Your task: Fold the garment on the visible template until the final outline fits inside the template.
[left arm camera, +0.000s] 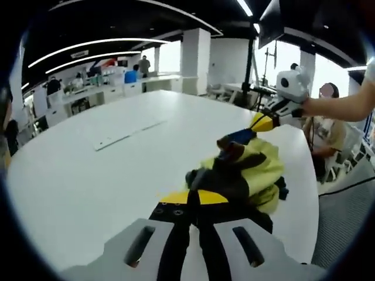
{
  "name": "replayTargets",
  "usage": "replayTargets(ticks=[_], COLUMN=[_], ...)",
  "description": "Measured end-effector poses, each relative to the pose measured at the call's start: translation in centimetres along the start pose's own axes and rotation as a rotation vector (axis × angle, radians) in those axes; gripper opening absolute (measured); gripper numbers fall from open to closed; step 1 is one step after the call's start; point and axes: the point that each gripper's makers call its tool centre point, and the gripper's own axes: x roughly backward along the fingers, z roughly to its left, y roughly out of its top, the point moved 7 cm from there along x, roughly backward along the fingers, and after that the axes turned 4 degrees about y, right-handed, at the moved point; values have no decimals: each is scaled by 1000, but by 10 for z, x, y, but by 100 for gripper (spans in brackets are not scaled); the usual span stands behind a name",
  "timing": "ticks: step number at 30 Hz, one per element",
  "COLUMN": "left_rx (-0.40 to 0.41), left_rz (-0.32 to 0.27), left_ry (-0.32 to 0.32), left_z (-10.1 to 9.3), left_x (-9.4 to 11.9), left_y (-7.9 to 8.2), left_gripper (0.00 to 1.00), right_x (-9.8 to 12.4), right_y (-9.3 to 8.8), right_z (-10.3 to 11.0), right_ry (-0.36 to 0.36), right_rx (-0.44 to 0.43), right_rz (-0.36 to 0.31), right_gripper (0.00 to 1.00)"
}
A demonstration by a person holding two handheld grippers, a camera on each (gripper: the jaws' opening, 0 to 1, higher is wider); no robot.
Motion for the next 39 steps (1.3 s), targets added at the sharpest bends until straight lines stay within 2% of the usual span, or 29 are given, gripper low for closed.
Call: replayTargets(ticks=[8, 15, 21, 24, 29, 32, 36, 39], left_rx=[-7, -7, 32, 44, 60, 87, 174, 167], left_rz=[-50, -110, -148, -160, -177, -194, -210, -204], left_ry=[87, 146, 209, 215, 244, 281, 337, 362], left_z=[10, 21, 33, 38, 47, 55, 71, 79], left_x=[15, 26, 32, 33, 27, 21, 7, -4], left_y=[18, 35, 41, 41, 44, 47, 47, 49], left_gripper=[0, 0, 0, 0, 0, 0, 0, 0], right_x=[8, 13, 15, 16, 14, 12, 3, -6], right_y=[14, 27, 29, 29, 32, 33, 34, 33], right_z=[-12, -27, -40, -46, -61, -71, -85, -94], right_ry=[-76, -140, -206, -227, -280, -337, -397, -430], right_rx=[51, 60, 16, -4, -60, -122, -158, -179], right_rz=[-3, -26, -40, -48, -67, -97, -103, -102], right_gripper=[0, 0, 0, 0, 0, 0, 0, 0])
